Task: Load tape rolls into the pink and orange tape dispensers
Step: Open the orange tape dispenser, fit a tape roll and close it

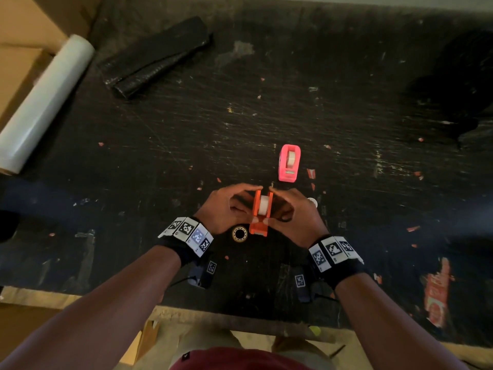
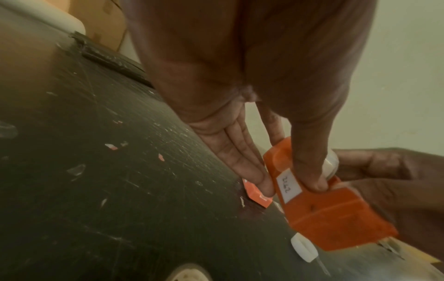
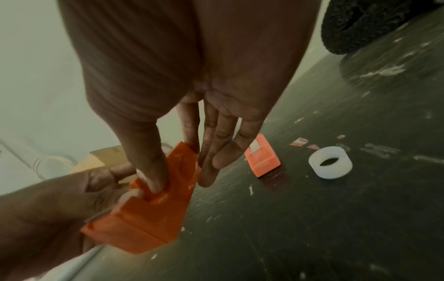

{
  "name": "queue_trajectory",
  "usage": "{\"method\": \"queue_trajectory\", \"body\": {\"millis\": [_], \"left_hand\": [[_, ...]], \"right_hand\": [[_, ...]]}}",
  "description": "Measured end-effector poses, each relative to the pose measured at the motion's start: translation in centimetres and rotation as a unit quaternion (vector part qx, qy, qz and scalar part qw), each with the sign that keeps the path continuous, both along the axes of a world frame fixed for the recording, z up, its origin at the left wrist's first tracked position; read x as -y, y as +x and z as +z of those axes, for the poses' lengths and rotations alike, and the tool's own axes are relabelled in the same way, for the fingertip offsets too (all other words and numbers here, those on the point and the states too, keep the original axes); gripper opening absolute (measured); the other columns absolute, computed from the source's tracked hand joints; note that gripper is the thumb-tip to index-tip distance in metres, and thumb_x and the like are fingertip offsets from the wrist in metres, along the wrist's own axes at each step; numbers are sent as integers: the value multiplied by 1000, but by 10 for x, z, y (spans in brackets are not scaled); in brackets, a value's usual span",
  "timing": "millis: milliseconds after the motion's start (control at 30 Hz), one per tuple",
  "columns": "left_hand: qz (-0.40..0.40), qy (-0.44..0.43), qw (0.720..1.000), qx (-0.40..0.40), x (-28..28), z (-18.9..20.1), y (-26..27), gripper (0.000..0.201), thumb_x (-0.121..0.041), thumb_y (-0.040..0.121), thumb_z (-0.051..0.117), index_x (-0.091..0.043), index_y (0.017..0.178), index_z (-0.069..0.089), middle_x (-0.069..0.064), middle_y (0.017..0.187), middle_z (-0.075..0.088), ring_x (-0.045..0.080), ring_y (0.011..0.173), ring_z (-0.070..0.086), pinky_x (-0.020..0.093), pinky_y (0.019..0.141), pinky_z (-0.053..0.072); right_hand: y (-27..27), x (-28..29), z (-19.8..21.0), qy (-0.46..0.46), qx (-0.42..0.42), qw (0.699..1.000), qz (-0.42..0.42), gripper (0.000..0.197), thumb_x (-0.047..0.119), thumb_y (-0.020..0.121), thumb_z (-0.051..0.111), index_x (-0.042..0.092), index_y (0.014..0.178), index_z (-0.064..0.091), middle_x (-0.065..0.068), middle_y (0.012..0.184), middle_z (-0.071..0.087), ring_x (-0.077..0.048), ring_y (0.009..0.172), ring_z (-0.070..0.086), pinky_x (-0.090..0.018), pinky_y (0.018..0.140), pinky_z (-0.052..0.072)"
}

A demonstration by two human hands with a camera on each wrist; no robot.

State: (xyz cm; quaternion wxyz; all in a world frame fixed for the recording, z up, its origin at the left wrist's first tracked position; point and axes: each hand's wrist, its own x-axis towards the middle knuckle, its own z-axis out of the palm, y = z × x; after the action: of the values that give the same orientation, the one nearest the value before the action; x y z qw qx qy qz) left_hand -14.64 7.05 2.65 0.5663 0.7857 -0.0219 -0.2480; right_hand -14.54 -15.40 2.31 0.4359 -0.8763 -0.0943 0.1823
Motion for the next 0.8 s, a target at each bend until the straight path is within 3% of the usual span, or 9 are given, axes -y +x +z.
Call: {"method": "queue_trajectory", "body": {"millis": [200, 267, 400, 500, 567, 633, 733, 800], "left_hand": [[-8, 74, 995, 59, 1, -15, 43, 74, -7, 69, 92, -24, 135, 62, 2, 109, 76, 14, 90, 78, 32, 83, 65], [-18, 109, 991, 69, -1, -20, 63, 74, -9, 69, 92, -25, 134, 62, 0, 107, 76, 12, 88, 77, 32, 83, 64], [-19, 142, 987, 75, -3, -32, 101, 72, -12, 68, 93, -24, 133, 64, 0, 107, 78, 14, 92, 77, 37, 90, 62], [-10, 163, 984, 73, -5, -44, 126, 71, -15, 65, 94, -25, 129, 66, -2, 108, 79, 14, 98, 76, 42, 98, 59], [-8, 181, 980, 83, -4, -50, 139, 70, -16, 65, 94, -24, 128, 67, 0, 112, 79, 17, 105, 74, 44, 103, 55], [-13, 193, 977, 95, -2, -56, 151, 70, -15, 66, 93, -20, 130, 68, 3, 118, 77, 22, 111, 73, 44, 105, 53], [-12, 182, 980, 76, -2, -66, 163, 72, -12, 66, 92, -20, 132, 67, 5, 115, 78, 24, 106, 74, 45, 103, 55], [-11, 169, 984, 56, -4, -72, 165, 75, -12, 66, 92, -23, 135, 65, 5, 112, 78, 23, 101, 76, 46, 101, 56]], "right_hand": [[42, -13, 0, -75, -4, 997, 3, 60, 19, 75, 84, 31, 126, 54, 4, 103, 76, -15, 97, 74, -42, 90, 61], [61, -18, -3, -102, -7, 995, 3, 58, 22, 76, 83, 30, 126, 54, 3, 105, 76, -18, 102, 73, -44, 93, 59], [102, -27, -5, -162, -10, 987, 22, 58, 24, 81, 79, 25, 134, 55, 4, 109, 77, -20, 110, 70, -35, 94, 52], [129, -35, -15, -201, -16, 979, 36, 59, 24, 82, 76, 25, 136, 53, 3, 110, 77, -24, 112, 68, -41, 97, 54], [142, -40, -22, -223, -15, 974, 47, 51, 26, 82, 73, 23, 130, 59, 0, 120, 73, -25, 108, 69, -45, 96, 56], [153, -44, -27, -250, 0, 967, 56, 41, 28, 82, 70, 20, 122, 66, -2, 129, 69, -26, 105, 69, -42, 93, 56], [164, -49, -35, -254, -1, 966, 38, 49, 25, 85, 69, 19, 132, 60, -9, 119, 73, -30, 105, 70, -38, 91, 56], [167, -50, -38, -253, -9, 967, 40, 49, 28, 85, 69, 19, 133, 61, -6, 128, 71, -28, 102, 72, -39, 95, 56]]}}
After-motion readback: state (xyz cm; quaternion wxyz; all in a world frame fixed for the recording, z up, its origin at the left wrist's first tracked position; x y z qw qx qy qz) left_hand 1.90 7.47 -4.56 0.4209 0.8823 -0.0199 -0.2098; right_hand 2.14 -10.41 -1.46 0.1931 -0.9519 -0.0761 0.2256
